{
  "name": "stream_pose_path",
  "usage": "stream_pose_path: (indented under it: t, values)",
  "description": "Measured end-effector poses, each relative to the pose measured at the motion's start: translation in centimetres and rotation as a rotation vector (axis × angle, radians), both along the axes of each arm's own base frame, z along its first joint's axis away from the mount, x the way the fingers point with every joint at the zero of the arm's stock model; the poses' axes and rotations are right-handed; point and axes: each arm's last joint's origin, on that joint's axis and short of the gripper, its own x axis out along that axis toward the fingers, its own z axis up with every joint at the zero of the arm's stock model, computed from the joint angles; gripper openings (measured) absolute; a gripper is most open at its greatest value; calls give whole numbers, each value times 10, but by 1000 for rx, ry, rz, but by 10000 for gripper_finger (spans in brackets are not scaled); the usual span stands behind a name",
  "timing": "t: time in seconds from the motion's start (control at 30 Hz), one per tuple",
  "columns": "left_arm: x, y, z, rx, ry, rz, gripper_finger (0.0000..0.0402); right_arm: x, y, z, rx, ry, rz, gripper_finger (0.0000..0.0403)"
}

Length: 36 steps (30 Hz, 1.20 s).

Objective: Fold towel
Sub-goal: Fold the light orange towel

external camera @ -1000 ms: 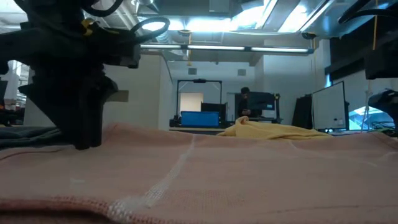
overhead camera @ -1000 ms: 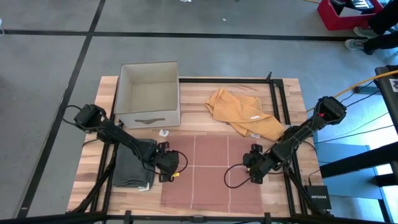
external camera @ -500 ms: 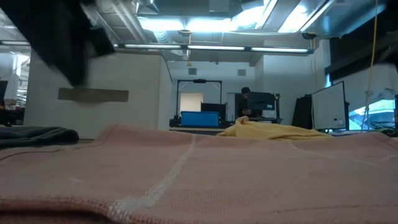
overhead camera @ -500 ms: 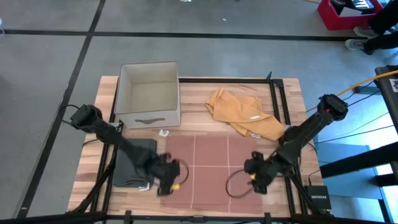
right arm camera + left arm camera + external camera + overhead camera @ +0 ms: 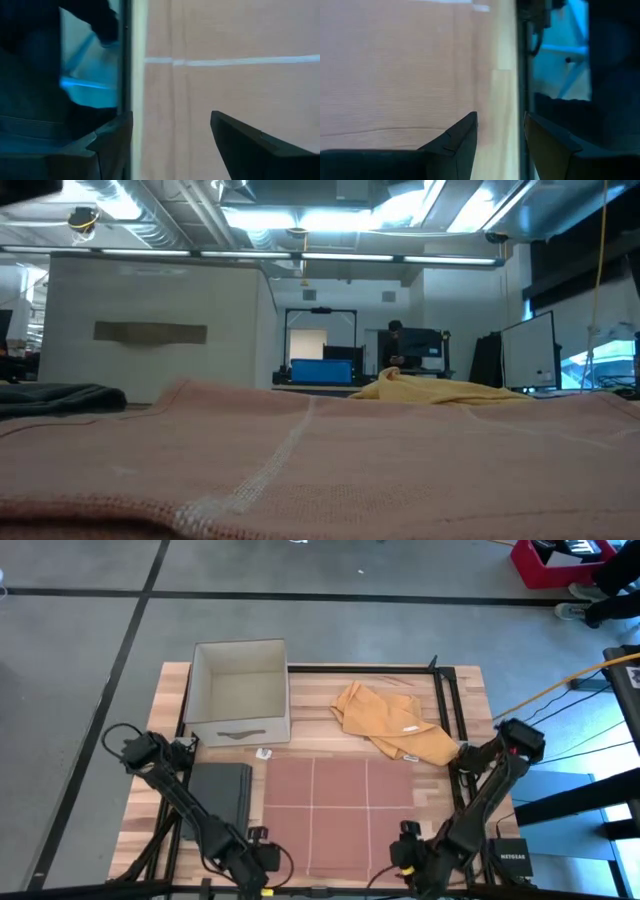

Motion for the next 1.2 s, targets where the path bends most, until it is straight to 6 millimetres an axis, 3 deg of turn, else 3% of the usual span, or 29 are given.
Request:
stream_pose_path:
  t: [0.1, 0.23, 0.33, 0.63, 1.2]
  values:
    - [0, -6, -4, 110, 19, -7, 155, 6, 9, 1, -92, 29, 22, 271]
    - [-7, -6, -30, 231, 140, -20, 155, 5, 9, -10, -185, 62, 33, 271]
    - [-6, -8, -44, 224, 191, -33, 155, 3, 6, -18, -234, 97, 29, 271]
    - [-3, -9, -46, 212, 178, -41, 155, 1, 2, -27, -263, 105, -1, 271]
    - [4, -6, -49, 211, 164, 11, 149, 2, 2, -27, -256, 91, -18, 271]
